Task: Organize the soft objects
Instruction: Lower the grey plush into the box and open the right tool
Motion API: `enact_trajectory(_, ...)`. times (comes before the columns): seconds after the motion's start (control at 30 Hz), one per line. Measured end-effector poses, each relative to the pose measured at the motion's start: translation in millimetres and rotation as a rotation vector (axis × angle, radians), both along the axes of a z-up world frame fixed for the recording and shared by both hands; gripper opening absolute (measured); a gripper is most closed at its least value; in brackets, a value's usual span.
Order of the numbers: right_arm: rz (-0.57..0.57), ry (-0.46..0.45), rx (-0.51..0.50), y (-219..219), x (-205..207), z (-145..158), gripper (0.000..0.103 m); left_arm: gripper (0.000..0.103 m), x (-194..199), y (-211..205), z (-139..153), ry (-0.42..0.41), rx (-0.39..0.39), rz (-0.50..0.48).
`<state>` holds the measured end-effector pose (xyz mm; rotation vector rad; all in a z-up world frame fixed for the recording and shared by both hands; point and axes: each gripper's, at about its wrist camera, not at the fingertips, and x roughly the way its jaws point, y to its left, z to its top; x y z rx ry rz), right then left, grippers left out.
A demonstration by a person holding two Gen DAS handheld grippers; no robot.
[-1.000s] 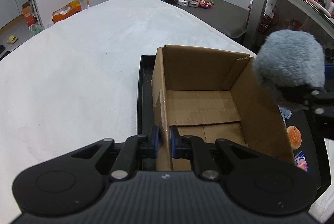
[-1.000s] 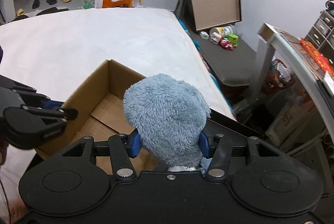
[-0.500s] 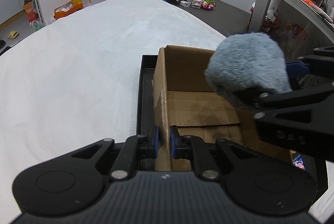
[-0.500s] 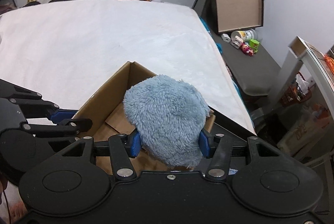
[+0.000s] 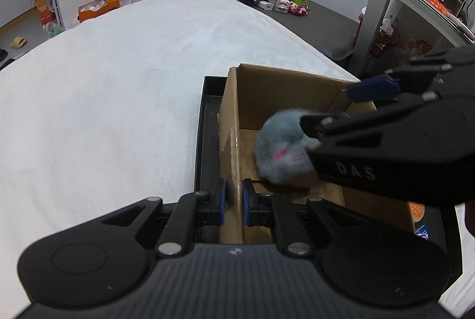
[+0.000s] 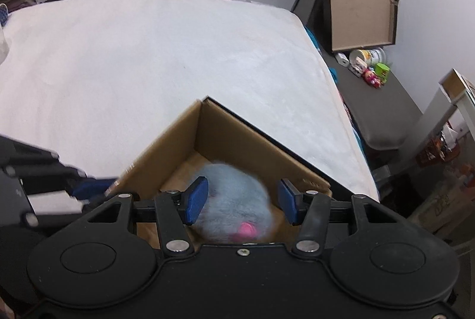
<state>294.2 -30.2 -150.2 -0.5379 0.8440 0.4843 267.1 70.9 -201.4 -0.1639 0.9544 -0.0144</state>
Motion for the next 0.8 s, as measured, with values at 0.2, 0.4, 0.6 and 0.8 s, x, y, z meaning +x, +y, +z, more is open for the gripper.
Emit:
enact_trajectory(0.2, -0.001, 0.012, 0.007, 5, 5, -3, 0.048, 0.01, 3, 0, -1, 0.004, -0.006, 0.003)
enact_trajectory(0.4, -0.05, 0.012, 0.033, -13, 0, 5, 0.052, 0.011, 5, -1, -3, 0.016, -0.007, -0.008)
enact_trajectory(0.6, -0.087, 0.017, 0.046, -36, -13, 10, 0.072, 0.016, 6, -5, -3, 0.031, 0.025, -0.025)
enact_trajectory(0.8, -0.112, 0.022, 0.091, -61, -26, 21, 0.086, 0.047, 0, -6, 0, 0.04, 0.066, -0.031)
